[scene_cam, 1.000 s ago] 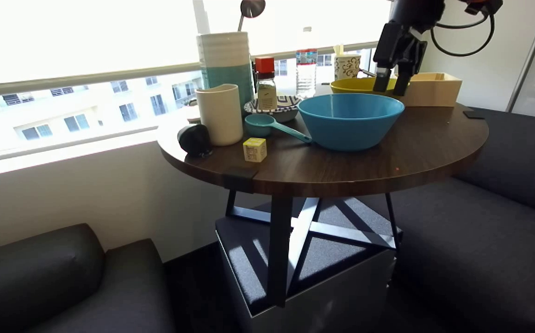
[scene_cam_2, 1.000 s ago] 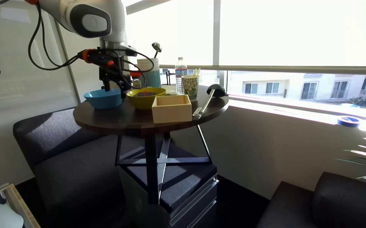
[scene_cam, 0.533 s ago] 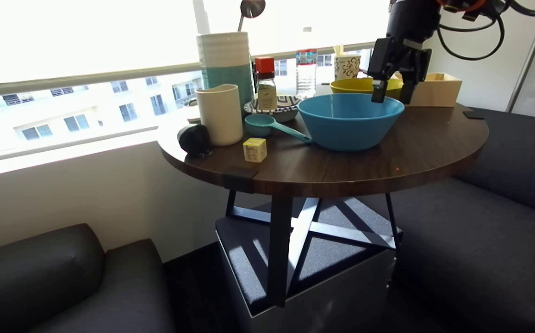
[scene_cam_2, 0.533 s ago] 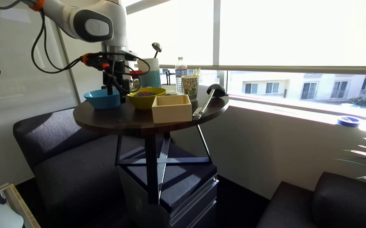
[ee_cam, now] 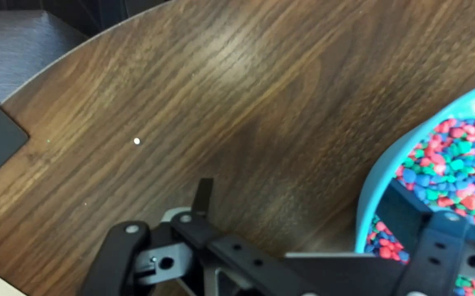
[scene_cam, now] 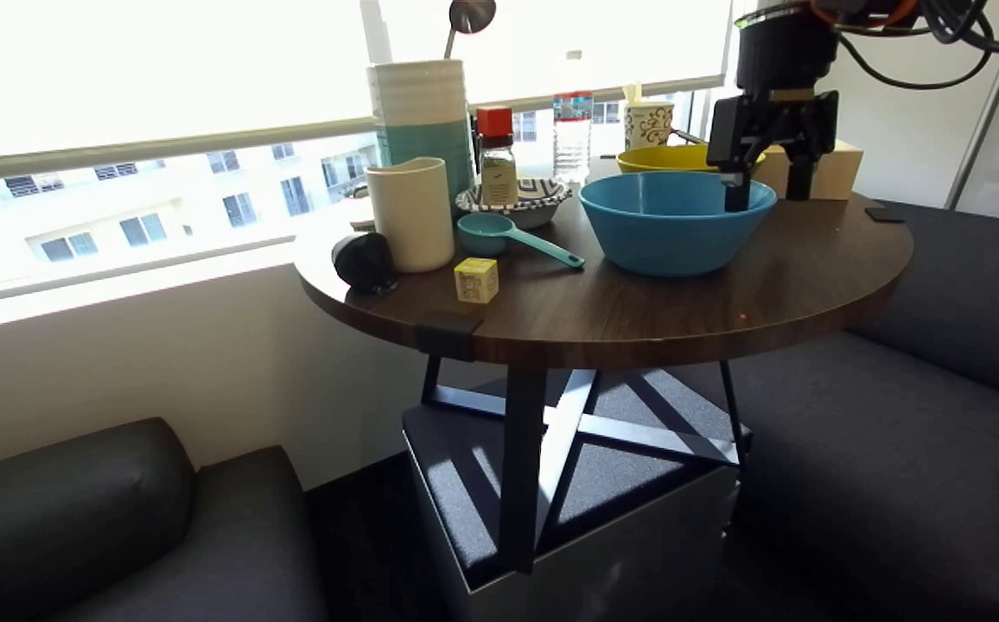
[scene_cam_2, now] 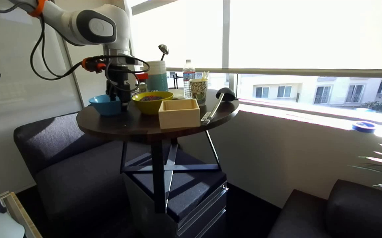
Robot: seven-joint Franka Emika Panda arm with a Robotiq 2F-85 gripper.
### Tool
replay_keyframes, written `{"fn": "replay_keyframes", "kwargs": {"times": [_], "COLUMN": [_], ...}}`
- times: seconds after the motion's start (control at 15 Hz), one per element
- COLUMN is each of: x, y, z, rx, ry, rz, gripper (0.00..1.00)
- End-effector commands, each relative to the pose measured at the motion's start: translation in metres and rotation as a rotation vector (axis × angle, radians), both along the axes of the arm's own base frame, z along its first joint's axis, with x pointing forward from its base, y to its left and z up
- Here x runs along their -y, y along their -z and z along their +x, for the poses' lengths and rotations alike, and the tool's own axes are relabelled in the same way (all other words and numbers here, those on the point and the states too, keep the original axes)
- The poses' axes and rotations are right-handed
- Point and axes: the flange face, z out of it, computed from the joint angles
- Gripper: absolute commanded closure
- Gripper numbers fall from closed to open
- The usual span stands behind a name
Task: Switch the positions of the blue bowl and the yellow bowl by sliding the blue bowl to the right and sliding the yellow bowl to the right on the table
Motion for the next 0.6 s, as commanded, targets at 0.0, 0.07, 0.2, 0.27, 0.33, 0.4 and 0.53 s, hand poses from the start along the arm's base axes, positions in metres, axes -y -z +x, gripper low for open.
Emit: {"fn": "replay_keyframes", "kwargs": {"times": [0.0,0.07,0.2,0.27,0.33,0.4,0.53], "x": [0.007,0.009,0.013,0.015,0.018,0.021,0.029], "y": [0.004,0.005,0.005,0.006,0.007,0.008,0.008], "z": [-0.015,-0.02,-0.027,-0.029,-0.032,-0.035,-0.04], "rx": [-0.071,-0.09,-0.125,-0.143,-0.162,-0.177,-0.195], "ry": [0.033,0.043,0.048,0.05,0.054,0.058,0.069], "rz": [-0.055,-0.068,-0.082,-0.086,-0.092,-0.097,-0.105], "gripper": [0.0,0.0,0.0,0.0,0.0,0.0,0.0]}}
